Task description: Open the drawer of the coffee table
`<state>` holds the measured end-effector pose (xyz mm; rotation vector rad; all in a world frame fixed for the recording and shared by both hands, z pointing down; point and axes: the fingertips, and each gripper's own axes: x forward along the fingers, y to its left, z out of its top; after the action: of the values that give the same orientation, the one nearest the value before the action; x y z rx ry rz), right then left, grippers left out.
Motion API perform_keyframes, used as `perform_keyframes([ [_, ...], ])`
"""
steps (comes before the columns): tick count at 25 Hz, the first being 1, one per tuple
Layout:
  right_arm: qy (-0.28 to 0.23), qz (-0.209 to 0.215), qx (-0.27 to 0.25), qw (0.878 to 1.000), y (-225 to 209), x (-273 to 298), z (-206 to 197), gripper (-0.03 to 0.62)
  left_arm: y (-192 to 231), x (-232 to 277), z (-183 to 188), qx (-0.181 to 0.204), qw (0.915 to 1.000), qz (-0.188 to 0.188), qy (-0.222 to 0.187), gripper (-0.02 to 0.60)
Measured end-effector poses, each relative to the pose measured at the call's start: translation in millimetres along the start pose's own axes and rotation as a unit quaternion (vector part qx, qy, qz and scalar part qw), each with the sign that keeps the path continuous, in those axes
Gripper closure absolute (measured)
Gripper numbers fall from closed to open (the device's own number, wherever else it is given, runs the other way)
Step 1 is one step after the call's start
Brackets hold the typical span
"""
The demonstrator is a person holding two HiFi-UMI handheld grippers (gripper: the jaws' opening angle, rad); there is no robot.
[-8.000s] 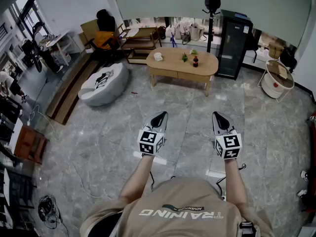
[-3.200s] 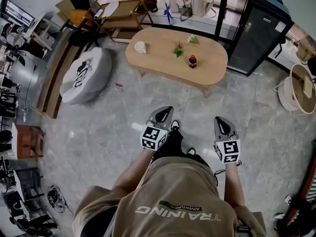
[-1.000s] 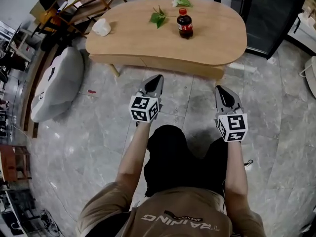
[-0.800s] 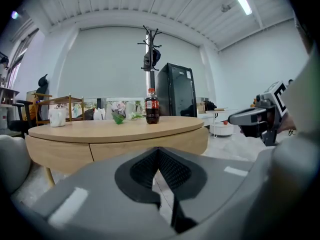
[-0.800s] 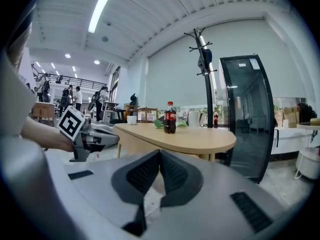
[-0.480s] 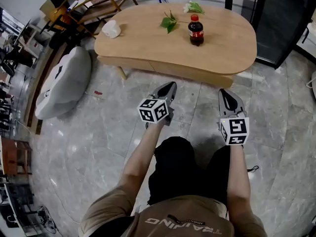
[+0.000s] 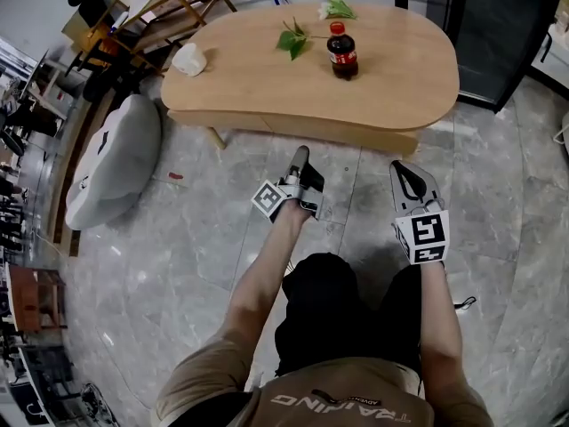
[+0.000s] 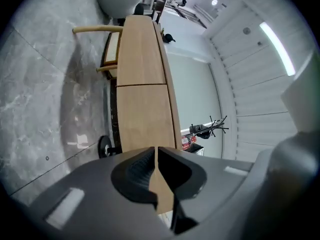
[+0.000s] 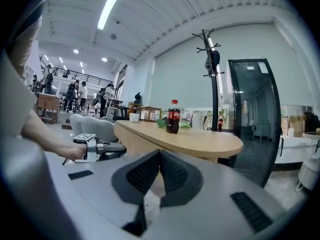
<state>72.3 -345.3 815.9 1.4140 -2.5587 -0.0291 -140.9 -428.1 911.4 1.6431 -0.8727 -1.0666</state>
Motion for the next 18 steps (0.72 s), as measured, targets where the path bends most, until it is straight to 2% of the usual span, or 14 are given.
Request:
perform_keyframes([
  [4,-0.001,0.007,0.003,1.000,5.3,6.1,2.3,0.589,28.9,2.2,-0.5,0.000,0.9996,0.027,0.006,0.558],
  [6,-0.002,0.011,0.009,1.000,7.7,9.9,4.0,0.589,45.8,6.6,0.6,-0.009,0.9995,0.029,0.005,0.472],
  [10,0.001,0.014,0.008,1.000,11.3,15.2,2.5,0.589,53.5,21.3,9.7,-0.006,0.9998,-0.004,-0.021,0.423],
  [12,0.005,0.015,0.006,1.000,11.9,16.1,-1.8,0.589,57.2,28.6,12.6,-0.005,0.9993,-0.014,-0.033,0.379],
  [16,0.008,0.013,0.001,1.000,12.3,17.8,-8.3,0.589,59.4,41.8,9.0,-0.002,0.9986,-0.043,-0.031,0.322],
  [18,0.012,0.011,0.003,1.000,11.7,19.0,-11.4,0.589,61.1,43.2,9.9,-0.008,0.9975,-0.060,-0.037,0.316],
])
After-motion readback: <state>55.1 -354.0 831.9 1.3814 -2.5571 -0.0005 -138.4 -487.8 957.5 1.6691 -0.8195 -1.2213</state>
